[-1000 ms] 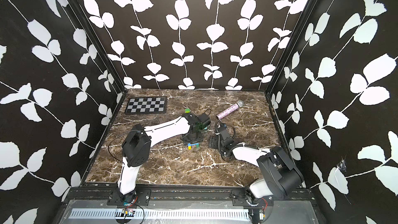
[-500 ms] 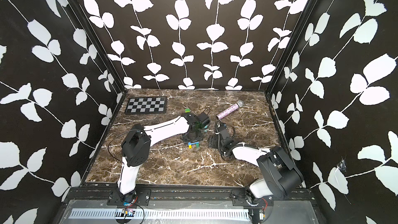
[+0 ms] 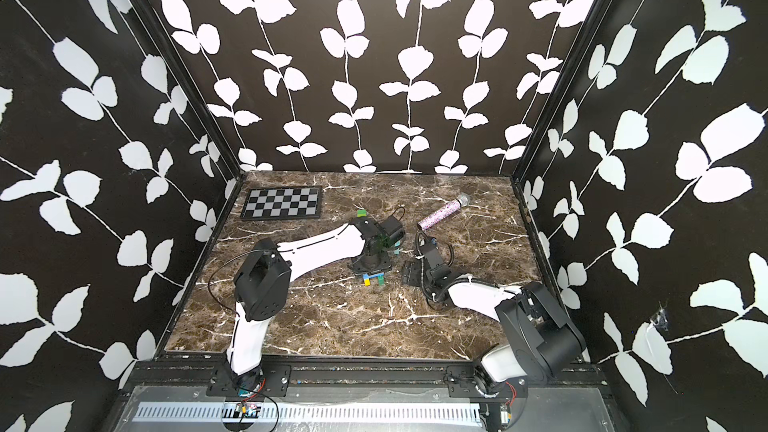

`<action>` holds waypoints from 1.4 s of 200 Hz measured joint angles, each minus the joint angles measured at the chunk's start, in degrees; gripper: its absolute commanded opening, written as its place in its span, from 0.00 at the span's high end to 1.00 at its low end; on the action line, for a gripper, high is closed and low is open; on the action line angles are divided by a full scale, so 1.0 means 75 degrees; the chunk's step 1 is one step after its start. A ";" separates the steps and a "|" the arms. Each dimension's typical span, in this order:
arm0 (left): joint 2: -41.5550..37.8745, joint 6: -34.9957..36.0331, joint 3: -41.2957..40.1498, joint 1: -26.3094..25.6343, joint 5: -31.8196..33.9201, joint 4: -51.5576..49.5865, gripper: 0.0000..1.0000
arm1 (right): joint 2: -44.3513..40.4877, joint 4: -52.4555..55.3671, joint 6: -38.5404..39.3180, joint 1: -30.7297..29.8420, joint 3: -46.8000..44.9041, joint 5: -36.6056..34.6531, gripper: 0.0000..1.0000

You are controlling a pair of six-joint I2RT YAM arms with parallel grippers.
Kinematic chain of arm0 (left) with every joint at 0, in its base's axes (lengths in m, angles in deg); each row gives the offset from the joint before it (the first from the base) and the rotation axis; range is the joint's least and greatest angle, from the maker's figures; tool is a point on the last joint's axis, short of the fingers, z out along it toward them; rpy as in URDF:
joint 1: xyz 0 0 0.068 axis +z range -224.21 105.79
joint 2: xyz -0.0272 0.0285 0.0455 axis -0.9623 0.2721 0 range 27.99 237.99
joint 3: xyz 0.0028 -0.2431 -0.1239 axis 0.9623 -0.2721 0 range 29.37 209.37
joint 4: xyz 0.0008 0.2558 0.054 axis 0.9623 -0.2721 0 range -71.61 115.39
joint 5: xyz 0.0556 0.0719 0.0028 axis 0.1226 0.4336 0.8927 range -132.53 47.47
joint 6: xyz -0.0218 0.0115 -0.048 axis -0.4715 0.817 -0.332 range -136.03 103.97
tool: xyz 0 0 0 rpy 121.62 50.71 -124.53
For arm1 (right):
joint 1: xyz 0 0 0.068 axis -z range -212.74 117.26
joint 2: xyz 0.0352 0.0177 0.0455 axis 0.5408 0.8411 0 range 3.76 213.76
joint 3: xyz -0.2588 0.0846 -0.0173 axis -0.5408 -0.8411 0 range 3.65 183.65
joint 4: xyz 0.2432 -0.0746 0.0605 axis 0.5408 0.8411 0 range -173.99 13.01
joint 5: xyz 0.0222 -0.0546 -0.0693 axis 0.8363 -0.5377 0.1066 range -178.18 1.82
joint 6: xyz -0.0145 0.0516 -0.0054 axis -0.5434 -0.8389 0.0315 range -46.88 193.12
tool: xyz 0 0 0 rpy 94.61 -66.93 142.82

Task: Assemble the letter h with lego
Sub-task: Assemble the lego brick with the lego brick.

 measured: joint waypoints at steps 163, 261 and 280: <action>-0.0114 0.0029 -0.0166 -0.0003 -0.0076 0.0035 0.96 | 0.0673 -0.0516 -0.0061 0.0000 0.0137 0.1122 0.84; -0.0160 0.0274 -0.0207 0.0000 -0.0064 0.0029 0.96 | 0.1428 -0.1527 -0.0839 -0.0519 0.0259 0.2393 1.00; -0.0160 0.0358 -0.0207 0.0026 -0.0093 0.0032 0.96 | 0.1428 -0.1518 -0.0927 -0.0650 0.0259 0.2375 1.00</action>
